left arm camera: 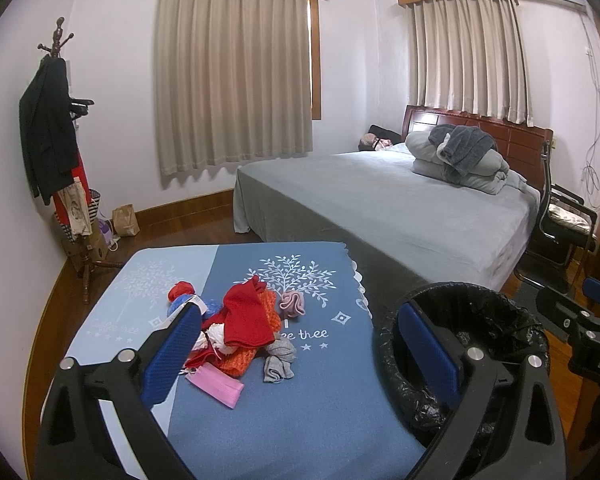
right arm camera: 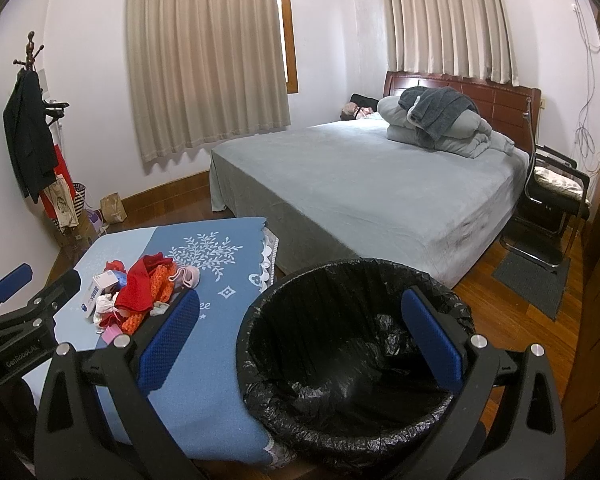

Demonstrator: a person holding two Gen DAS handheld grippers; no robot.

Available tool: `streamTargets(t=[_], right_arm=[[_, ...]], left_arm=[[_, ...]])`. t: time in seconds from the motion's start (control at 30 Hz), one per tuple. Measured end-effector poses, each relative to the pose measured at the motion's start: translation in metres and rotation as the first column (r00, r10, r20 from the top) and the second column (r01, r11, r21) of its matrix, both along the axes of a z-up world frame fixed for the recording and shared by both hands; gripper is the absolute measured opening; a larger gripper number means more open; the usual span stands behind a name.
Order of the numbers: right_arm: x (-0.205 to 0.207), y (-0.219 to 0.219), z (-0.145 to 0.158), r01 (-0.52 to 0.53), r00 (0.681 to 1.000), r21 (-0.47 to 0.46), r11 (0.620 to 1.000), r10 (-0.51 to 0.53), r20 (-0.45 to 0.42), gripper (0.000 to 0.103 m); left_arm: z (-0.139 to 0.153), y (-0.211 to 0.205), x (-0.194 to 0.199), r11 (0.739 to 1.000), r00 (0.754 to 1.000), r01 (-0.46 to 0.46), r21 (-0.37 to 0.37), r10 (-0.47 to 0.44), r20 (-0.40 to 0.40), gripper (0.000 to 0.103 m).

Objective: Collect trash

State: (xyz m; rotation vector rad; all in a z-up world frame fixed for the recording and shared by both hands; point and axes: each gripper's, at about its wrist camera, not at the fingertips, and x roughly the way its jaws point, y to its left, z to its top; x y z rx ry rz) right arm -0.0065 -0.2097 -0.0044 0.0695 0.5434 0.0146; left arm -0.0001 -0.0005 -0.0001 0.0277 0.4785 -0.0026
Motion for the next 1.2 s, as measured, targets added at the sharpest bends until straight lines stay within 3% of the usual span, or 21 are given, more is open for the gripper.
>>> streamTargets(t=[0.83,1.2], right_arm=[[0.003,0.008,-0.015,-0.001,1.0,0.003,1.0,0.001,-0.009,0.098],[0.033,0.052,-0.032,-0.081,0.997,0.006,0.997,0.081,-0.004,0.098]], left_arm=[[-0.002,0.006,0.0,1.0,1.0,-0.004,-0.004,0.004,-0.002,0.097],[-0.035,0.059,0.022,0.99,0.99,-0.139,0.005,0.139,-0.003,0.097]])
